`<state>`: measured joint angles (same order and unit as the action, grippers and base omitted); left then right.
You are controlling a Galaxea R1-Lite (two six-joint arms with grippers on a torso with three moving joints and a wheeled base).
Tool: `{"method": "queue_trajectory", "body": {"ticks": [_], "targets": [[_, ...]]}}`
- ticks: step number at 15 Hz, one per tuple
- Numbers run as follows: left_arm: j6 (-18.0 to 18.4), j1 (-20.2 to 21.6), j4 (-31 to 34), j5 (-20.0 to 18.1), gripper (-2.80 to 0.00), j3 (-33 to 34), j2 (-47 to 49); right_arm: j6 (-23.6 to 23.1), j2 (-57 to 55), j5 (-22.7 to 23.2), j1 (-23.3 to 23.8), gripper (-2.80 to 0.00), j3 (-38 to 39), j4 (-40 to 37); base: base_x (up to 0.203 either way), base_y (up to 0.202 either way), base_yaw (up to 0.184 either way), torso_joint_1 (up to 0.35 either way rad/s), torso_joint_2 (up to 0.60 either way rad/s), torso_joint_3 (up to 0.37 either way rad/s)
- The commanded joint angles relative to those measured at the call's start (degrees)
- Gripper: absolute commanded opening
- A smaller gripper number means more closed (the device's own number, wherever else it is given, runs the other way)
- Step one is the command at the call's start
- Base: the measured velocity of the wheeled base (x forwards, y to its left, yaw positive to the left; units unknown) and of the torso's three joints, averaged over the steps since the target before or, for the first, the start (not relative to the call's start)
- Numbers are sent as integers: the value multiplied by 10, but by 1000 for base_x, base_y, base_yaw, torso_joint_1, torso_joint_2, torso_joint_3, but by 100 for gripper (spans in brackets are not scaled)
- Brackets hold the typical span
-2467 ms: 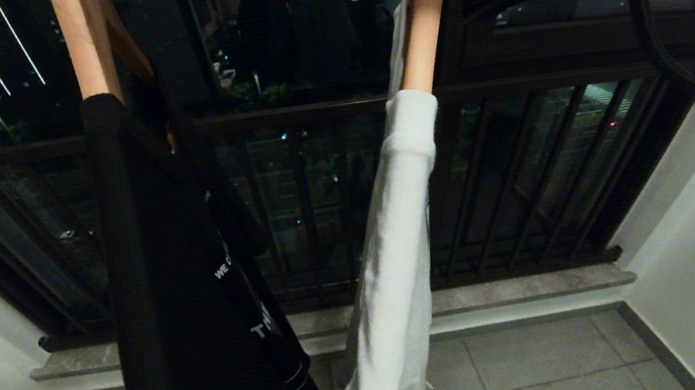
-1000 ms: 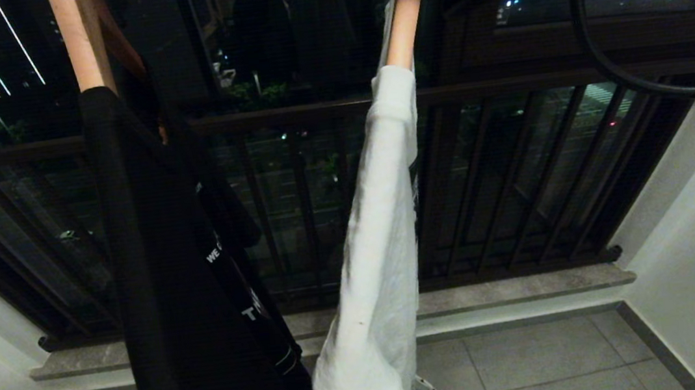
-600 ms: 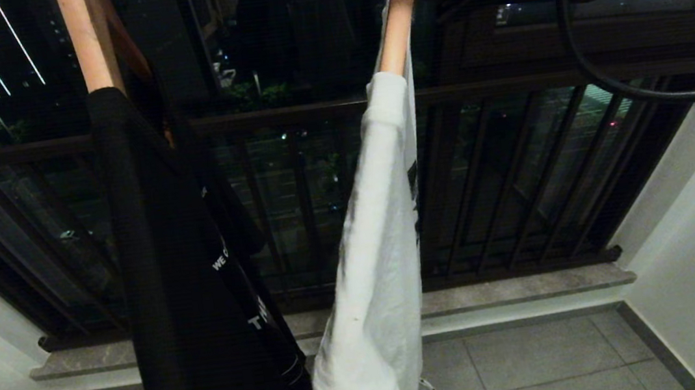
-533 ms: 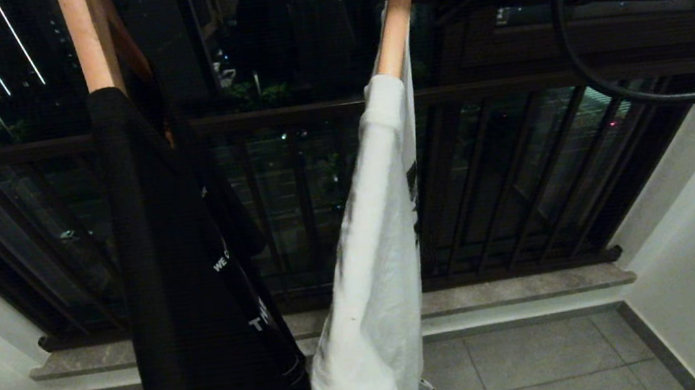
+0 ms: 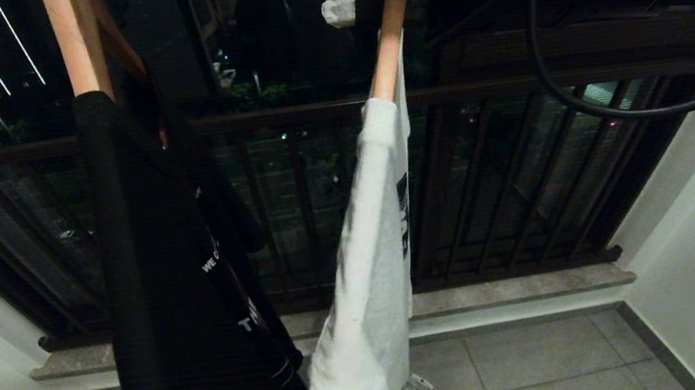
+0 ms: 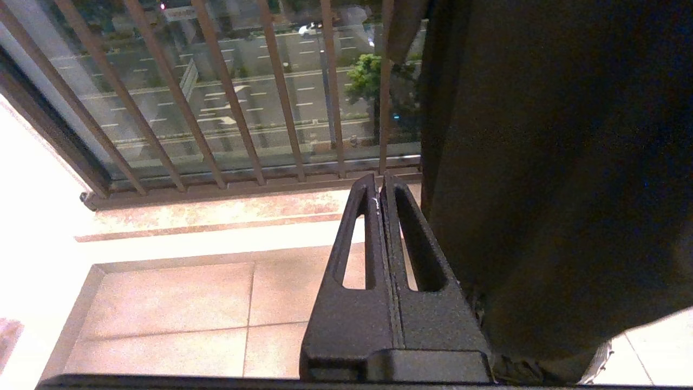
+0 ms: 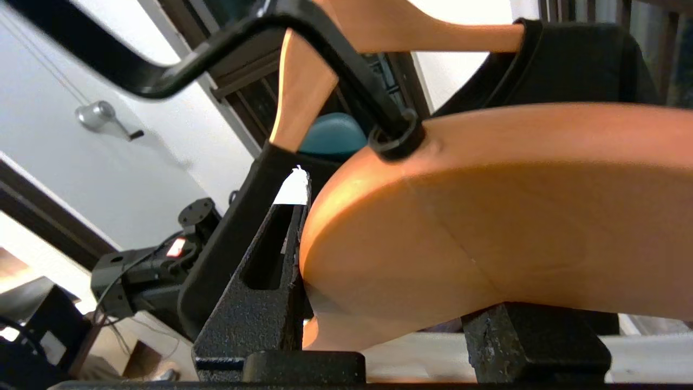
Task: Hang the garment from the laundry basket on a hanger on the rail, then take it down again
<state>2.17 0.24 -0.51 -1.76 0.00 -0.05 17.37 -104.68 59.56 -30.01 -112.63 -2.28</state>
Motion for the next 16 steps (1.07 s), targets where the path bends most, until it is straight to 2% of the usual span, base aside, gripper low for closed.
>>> {"method": "queue_trajectory", "body": {"ticks": [1, 12, 13, 16], "targets": [[0, 0, 0, 0, -280, 2, 0, 1, 0, 4, 3, -280, 3, -1, 0, 0, 0, 0, 0, 0], [0, 0, 0, 0, -280, 2, 0, 2, 22, -1, 3, -280, 28, -19, 0, 0, 0, 0, 0, 0], [0, 0, 0, 0, -280, 2, 0, 2, 25, -1, 3, 0, 29, -20, 0, 0, 0, 0, 0, 0], [0, 0, 0, 0, -280, 2, 0, 6, 34, -2, 3, 0, 38, -21, 0, 0, 0, 0, 0, 0]]}}
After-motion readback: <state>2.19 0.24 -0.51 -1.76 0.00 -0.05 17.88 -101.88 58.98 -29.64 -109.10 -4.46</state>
